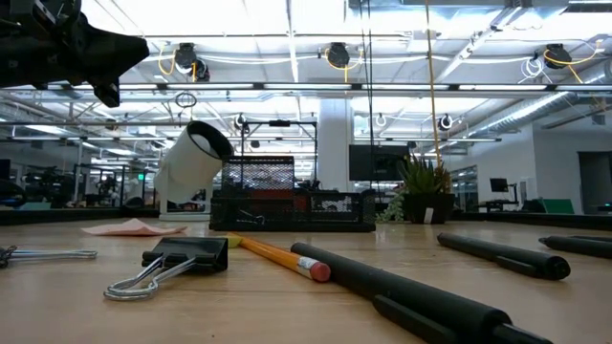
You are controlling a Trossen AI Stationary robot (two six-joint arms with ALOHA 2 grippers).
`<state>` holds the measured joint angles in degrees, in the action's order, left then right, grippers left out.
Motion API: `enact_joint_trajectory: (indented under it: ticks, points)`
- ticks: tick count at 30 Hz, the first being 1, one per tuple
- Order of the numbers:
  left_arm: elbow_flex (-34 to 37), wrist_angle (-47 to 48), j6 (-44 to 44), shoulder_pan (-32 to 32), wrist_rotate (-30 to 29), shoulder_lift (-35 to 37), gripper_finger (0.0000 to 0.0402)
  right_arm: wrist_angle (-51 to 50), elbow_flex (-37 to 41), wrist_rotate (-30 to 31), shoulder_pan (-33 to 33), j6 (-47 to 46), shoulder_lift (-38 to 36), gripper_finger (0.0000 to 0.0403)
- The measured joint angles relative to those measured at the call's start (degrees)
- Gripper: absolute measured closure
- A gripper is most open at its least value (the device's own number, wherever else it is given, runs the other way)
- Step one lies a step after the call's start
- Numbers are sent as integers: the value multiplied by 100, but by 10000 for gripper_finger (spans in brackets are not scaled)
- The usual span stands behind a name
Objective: Pick and place office supplies into organizer
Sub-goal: Put the red scissors into the black desk organizer
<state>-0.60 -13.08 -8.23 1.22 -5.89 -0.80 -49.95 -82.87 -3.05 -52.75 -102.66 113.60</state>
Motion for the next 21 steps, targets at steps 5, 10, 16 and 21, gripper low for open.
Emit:
enact_joint_trajectory:
  ticks: [5, 10, 16, 21]
  points:
    - [0, 0, -12, 1, 0, -1, 339, 19, 124, -171, -13, -81, 48, 289]
    - [0, -4, -26, 1, 26, -2, 339, 282, 232, -165, -43, -170, 37, 290]
    - [0, -2, -26, -1, 31, -2, 339, 248, 260, -153, -48, -185, -8, 307]
    - [0, -2, -24, 1, 32, -2, 339, 188, 269, -149, -49, -180, -62, 318]
